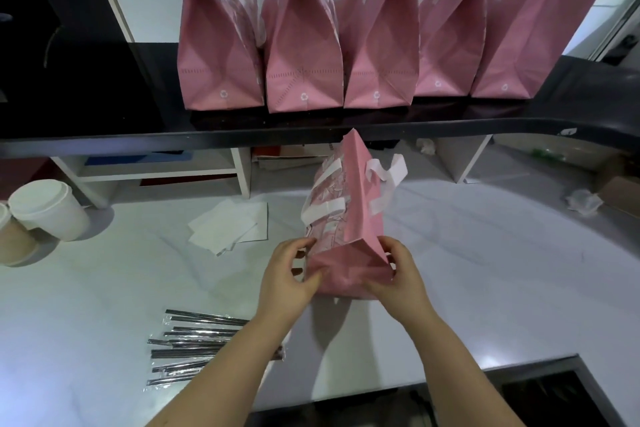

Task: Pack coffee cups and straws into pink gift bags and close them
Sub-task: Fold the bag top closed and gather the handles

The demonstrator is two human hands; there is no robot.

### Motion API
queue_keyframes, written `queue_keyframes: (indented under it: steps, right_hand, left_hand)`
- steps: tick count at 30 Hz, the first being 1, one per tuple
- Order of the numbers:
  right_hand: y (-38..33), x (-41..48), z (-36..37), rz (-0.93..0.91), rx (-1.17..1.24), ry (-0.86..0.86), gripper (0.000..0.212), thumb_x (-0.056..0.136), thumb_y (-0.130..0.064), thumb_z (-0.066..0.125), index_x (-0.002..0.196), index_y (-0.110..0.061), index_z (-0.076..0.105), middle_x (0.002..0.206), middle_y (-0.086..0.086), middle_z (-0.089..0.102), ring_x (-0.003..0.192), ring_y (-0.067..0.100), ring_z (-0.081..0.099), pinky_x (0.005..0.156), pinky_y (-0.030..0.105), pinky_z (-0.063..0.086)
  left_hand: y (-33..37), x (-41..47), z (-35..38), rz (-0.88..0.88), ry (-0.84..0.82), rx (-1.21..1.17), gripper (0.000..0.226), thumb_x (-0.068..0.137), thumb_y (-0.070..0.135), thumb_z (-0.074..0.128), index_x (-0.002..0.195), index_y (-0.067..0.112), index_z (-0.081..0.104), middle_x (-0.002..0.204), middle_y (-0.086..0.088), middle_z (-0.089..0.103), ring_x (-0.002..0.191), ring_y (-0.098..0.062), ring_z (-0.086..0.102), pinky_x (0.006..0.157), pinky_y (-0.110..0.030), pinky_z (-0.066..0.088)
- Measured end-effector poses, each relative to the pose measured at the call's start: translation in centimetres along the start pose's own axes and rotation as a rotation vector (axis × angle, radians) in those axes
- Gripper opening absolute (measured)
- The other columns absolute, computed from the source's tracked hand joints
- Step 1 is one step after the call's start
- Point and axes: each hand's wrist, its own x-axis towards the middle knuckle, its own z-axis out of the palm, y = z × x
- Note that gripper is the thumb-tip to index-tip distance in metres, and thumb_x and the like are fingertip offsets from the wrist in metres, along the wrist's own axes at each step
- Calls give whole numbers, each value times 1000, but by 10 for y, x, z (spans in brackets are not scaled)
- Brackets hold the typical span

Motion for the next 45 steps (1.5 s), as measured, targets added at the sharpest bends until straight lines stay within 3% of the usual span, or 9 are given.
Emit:
queue_keyframes:
  steps: [8,15,18,25,31,35,38,42,45]
  right_hand:
    - [13,16,19,74,-184,185,27,70,-11,62,75,-31,45,72,-9,55,60,6,48,50,21,37]
    - [37,6,6,-57,-153,173,26,82,-11,68,77,-31,51,75,-11,56,67,7,51,58,12,38]
    - [39,5,7,-54,-168,204,38,83,-6,64,67,-34,44,66,-13,49,58,4,42,53,13,34]
    - [54,2,4,63,-196,136,30,74,-24,79,79,-31,50,77,-10,55,67,6,51,58,16,41]
    - [53,3,2,60,-211,200,28,82,-18,67,68,-30,46,68,-11,52,60,5,48,53,17,35]
    - [56,1,-14,160,-115,477,18,85,-13,66,93,-27,57,94,-9,59,86,13,58,61,18,40]
    - [54,-3,-24,309,86,630,57,85,-20,73,135,-23,44,126,-7,47,107,13,51,70,13,40]
    - [48,-17,-20,207,282,650,17,95,-34,57,111,-35,57,112,-7,61,106,16,60,85,34,54]
    - [42,-23,-8,186,292,457,21,89,-40,66,108,-40,59,108,-13,65,98,1,63,78,24,57]
  left_hand:
    - [-5,13,10,-73,22,78,27,75,16,74,86,36,60,88,19,64,81,-1,62,69,-22,50]
    - [-13,4,7,-1,70,25,14,75,37,71,86,39,61,88,18,65,78,-3,63,67,-14,48]
    - [-11,10,11,-4,62,81,11,77,26,68,75,30,58,76,13,63,71,-7,62,65,-27,50]
    - [-32,2,9,-137,-68,110,23,71,21,73,79,36,57,81,13,64,74,-4,62,63,-19,50]
    - [-31,7,13,-221,-162,196,28,69,14,75,60,30,54,60,13,61,55,-4,55,53,-23,42]
    - [-12,-4,41,-135,-395,151,19,72,17,76,79,31,66,74,18,67,70,-2,62,65,-18,50]
    - [-12,-14,53,-9,-585,121,41,76,12,70,113,31,68,108,22,63,101,2,59,87,-12,47]
    - [-17,14,32,-118,-260,5,45,81,2,68,100,41,61,103,16,65,95,-6,63,79,-17,52]
    - [-13,63,10,-197,-2,-62,41,86,1,66,119,25,57,116,9,60,102,-12,60,82,-16,48]
